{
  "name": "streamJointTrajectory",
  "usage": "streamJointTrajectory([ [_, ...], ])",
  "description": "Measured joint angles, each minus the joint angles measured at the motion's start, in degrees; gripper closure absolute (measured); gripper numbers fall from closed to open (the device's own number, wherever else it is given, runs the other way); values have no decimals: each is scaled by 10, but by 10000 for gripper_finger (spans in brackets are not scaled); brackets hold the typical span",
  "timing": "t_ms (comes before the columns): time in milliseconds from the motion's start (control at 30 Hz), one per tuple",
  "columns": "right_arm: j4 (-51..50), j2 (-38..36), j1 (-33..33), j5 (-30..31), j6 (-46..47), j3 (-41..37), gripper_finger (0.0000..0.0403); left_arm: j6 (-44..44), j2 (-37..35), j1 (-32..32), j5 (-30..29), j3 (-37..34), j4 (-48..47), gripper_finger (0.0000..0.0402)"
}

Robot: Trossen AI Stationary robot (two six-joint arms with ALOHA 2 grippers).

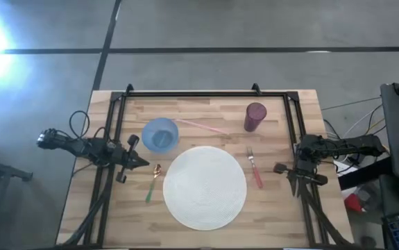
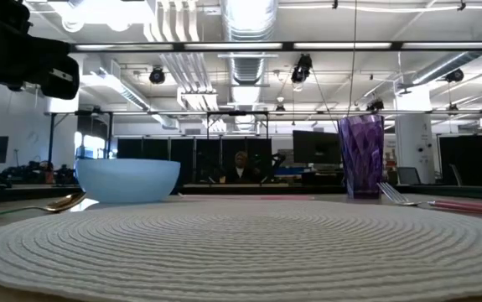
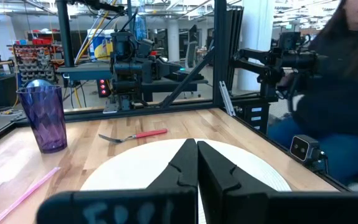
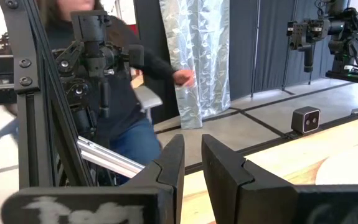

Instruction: Pick & Place Utensil

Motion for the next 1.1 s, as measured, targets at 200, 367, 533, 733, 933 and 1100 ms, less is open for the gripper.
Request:
streamJointTrajectory([
  [200, 0, 0, 0, 0, 1, 0, 351, 0, 0, 0, 0, 0, 0, 401],
  [367, 0, 0, 0, 0, 1, 0, 351, 0, 0, 0, 0, 0, 0, 401],
  [533, 0, 0, 0, 0, 0, 0, 351, 0, 0, 0, 0, 0, 0, 401],
  [733, 0, 0, 0, 0, -5, 0, 351, 0, 0, 0, 0, 0, 0, 401],
  [933, 0, 0, 0, 0, -2, 0, 351, 0, 0, 0, 0, 0, 0, 401],
  [1100, 0, 0, 0, 0, 2, 0, 351, 0, 0, 0, 0, 0, 0, 401],
])
